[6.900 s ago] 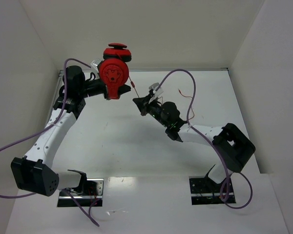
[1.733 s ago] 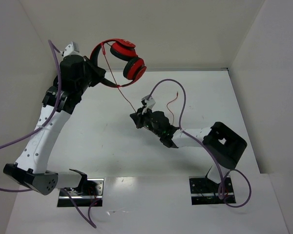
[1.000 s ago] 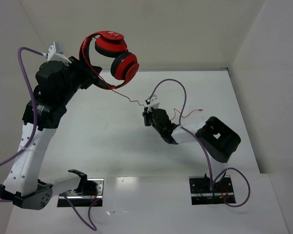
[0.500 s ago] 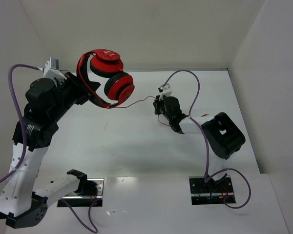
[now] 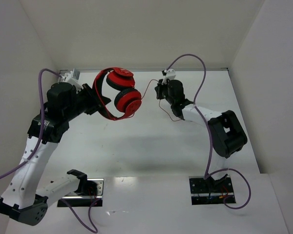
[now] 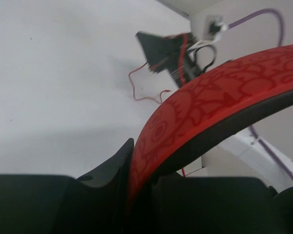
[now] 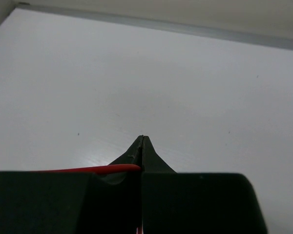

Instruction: Wrap the headphones

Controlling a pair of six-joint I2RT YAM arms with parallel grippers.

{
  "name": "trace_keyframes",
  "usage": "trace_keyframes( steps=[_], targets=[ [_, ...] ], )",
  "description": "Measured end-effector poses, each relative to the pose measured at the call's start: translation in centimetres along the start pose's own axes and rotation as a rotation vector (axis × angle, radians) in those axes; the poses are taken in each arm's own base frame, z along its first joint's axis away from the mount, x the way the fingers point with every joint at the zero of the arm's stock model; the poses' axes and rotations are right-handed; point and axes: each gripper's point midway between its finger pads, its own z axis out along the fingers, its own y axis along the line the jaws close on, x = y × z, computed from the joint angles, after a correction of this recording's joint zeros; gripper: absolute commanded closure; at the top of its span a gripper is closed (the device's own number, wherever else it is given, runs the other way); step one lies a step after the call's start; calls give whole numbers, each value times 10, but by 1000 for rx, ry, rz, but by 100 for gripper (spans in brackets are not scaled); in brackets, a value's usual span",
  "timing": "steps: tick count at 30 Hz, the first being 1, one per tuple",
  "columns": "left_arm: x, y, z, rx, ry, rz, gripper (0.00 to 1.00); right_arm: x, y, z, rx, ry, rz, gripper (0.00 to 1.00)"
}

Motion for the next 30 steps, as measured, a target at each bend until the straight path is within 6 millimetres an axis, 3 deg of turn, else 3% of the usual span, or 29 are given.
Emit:
trace_keyframes(
  steps=[3,9,11,21,30],
  targets=[
    [14,10,4,-13,46,2,100,-27,-4,4,20,-44,0,100],
    [39,8,10,72,181,101,100,-14,-20,2,64,20,-23,100],
    [50,12,14,84,238,152,100,-18,-23,5,68,31,-38,100],
    [82,78,30,-93,418,338,100,-98,-22,17,116,-78,-97,100],
    [99,132,40,-289,547,501,100,-165,-4,22,72,-160,-120,100]
  ],
)
